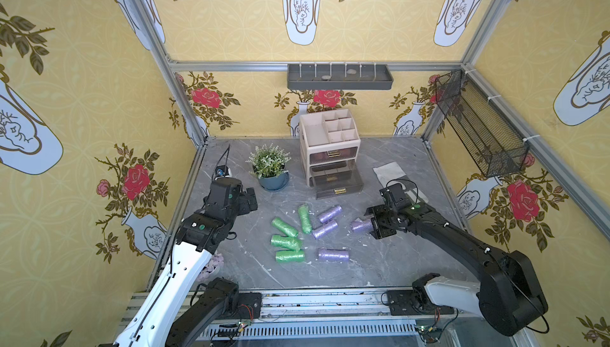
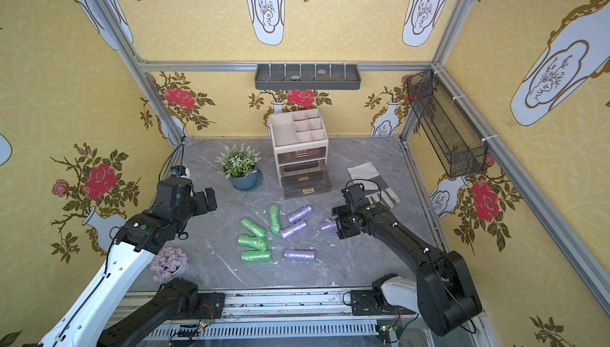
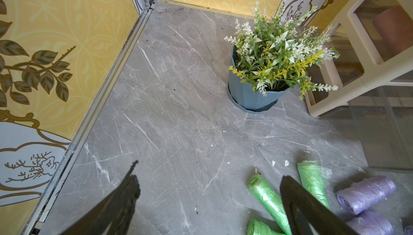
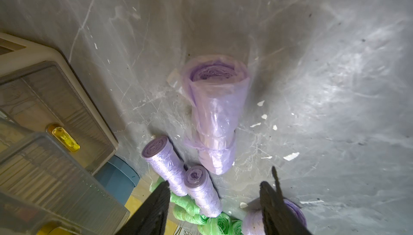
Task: Sort the rolls of trash bags by color and place them into the drawer
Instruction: Pick up the roll of trash bags from the center of the board.
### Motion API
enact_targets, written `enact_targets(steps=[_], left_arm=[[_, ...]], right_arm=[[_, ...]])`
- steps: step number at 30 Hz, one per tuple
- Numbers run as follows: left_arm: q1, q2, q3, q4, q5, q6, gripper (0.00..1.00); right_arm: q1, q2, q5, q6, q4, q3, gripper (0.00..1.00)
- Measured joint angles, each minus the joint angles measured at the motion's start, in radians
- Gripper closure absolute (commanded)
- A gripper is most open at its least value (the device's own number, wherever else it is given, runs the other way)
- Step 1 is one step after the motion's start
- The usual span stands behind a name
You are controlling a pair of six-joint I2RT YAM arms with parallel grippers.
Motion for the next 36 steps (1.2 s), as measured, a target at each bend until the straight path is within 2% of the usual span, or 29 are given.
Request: enact_targets(steps=[14,36], left_arm=[[0.028,0.012,-0.008,0.007,0.052,0.0,0.0],[0.039,0.013,-0.009,0.008,0.071,0.0,0.01]], right_arm=[[-0.024,0.093,-0.022,-0.009,0.086,-0.027,0.43],[-0.026,0.142,-0.029,-0.011,0.156,-0.049,0.61]])
